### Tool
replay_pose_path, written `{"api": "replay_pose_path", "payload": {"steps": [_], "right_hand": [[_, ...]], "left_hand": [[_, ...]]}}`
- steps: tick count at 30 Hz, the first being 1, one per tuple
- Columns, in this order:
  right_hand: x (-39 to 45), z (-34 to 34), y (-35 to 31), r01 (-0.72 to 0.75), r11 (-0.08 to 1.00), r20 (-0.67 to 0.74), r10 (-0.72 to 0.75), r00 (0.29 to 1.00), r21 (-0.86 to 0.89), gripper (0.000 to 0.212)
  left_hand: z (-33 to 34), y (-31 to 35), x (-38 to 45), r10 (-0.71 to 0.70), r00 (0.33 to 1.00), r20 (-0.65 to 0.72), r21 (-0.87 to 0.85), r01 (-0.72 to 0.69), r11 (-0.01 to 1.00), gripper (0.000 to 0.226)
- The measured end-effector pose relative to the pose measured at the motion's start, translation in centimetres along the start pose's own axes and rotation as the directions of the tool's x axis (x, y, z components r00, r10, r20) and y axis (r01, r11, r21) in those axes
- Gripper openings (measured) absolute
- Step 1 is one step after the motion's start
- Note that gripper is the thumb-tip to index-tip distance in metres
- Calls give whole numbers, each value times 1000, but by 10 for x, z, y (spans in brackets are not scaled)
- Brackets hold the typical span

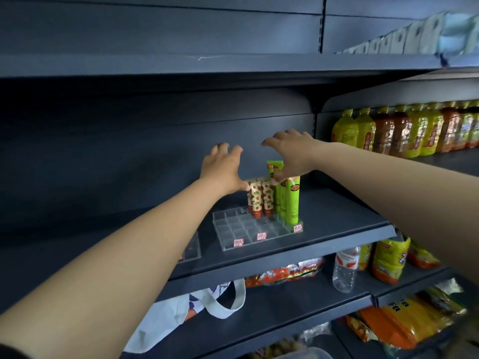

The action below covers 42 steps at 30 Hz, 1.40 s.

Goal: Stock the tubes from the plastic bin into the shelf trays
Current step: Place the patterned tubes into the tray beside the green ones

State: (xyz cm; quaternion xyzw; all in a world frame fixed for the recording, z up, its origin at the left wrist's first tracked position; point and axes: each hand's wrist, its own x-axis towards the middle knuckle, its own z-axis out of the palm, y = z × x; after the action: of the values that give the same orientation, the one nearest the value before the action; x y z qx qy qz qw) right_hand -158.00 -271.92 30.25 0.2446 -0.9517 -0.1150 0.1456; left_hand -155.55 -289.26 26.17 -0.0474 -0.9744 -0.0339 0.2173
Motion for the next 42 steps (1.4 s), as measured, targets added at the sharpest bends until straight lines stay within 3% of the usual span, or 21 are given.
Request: {"api": "replay_pose_path", "payload": {"steps": [6, 14, 19, 25, 30, 37, 42], "right_hand": [[-61, 30, -20, 31, 994, -188, -12, 982, 102, 89], [-136, 114, -51, 45, 969, -114, -18, 993, 244, 88], [-174, 176, -72, 93, 910, -114, -51, 992, 404, 72], [-214, 261, -99, 92, 845, 17, -118, 993, 526, 63], [-249, 329, -122, -32, 808, 229, -129, 965, 589, 61], [-294, 407, -157, -315, 753, 622, -157, 767, 578, 72], [-316, 452, -179, -415, 761, 800, -218, 559, 498, 40]], "left_hand": [[8, 8, -59, 17, 999, -35, -80, -20, 997, 92], [66, 24, -153, 105, 993, 60, -83, -100, 992, 86], [110, 31, -201, 195, 977, 86, -98, -187, 978, 73], [189, 33, -251, 179, 949, 259, -176, -136, 975, 70], [257, 32, -304, 114, 860, 498, -208, -10, 978, 66], [337, 41, -382, 120, 681, 723, -248, 93, 964, 50], [373, 51, -415, 159, 526, 835, -291, 177, 940, 58]]}}
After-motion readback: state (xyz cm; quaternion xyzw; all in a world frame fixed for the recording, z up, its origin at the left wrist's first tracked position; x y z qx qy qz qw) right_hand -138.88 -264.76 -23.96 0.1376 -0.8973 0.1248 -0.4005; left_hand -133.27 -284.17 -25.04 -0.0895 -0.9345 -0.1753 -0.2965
